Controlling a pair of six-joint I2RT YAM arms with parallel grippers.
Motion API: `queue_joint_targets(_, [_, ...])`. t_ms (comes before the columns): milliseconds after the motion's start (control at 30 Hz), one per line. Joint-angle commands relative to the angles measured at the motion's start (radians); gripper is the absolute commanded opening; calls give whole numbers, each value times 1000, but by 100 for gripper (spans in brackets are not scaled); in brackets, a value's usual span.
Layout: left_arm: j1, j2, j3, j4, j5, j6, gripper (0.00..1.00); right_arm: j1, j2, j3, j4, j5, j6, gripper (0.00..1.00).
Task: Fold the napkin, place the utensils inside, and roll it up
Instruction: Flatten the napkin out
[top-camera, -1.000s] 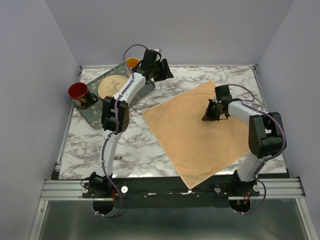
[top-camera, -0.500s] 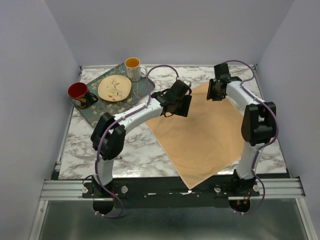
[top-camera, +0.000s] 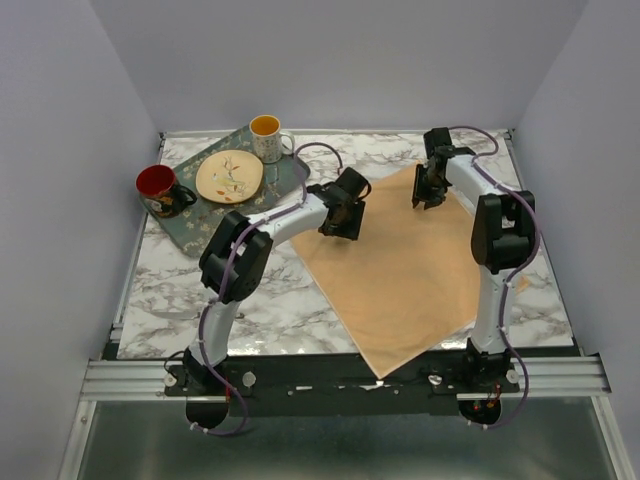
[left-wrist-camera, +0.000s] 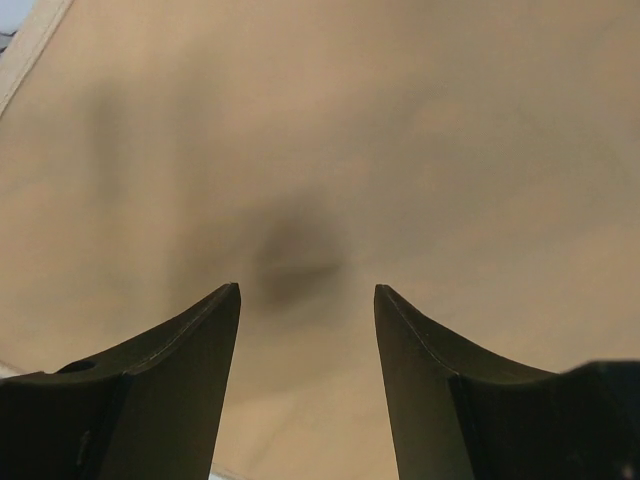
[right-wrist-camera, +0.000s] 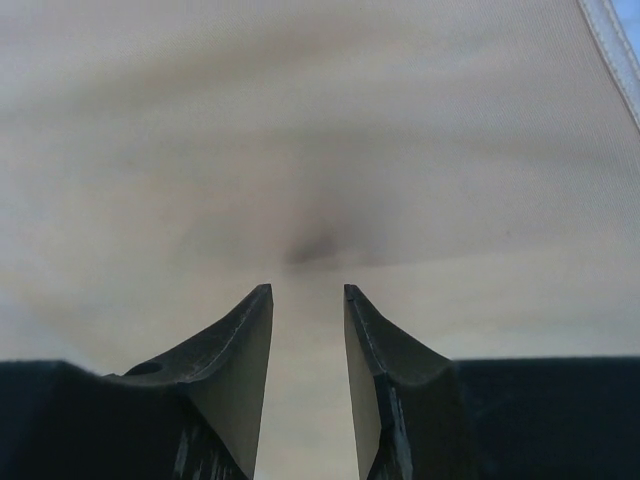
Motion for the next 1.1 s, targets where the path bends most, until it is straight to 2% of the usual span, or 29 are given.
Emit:
queue_joint_targets(0, [60,128,76,-20,117,-56,65,-9,86,113,-75,-1,-31,41])
queue_joint_targets(100, [88,182,122,-22,166,-71,65,-12,128,170,-102,-24,-42,45])
queue_joint_targets(167, [106,204,154,-19,205,-84,65,-18,169,265,-159,-29,-48,45])
queue_joint_targets(300, [134,259,214,-22,229,-91,65,-24,267,434,-239,-29,-56,42])
queue_joint_targets(400, [163,294,267,-22,257,-105,65,-41,329,549,-276,-29,-51,35])
queue_joint_targets(467, [175,316,312,-22,275,-108,66,-53,358,608,-282,-69,-52,34])
queue_joint_targets(567, [191,349,370,-22,306,-107,67,-70,372,644,-259,-87,-45,36])
queue_joint_targets(633, [197,378,402,-25,315,-104,67,-73,381,661,-233,-125,-34,42])
queue_joint_targets(800, [237,408,468,-25,314,-104,70,-77,422,736,-184,-138,-40,43])
queue_joint_targets(933, [260,391,518,-29,334,-75,70,-81,354,747,-167,-170,-33,47])
queue_joint_targets(1067, [232,304,512,-31,364,-58,75,-78,204,643,-171,-176,-29,50])
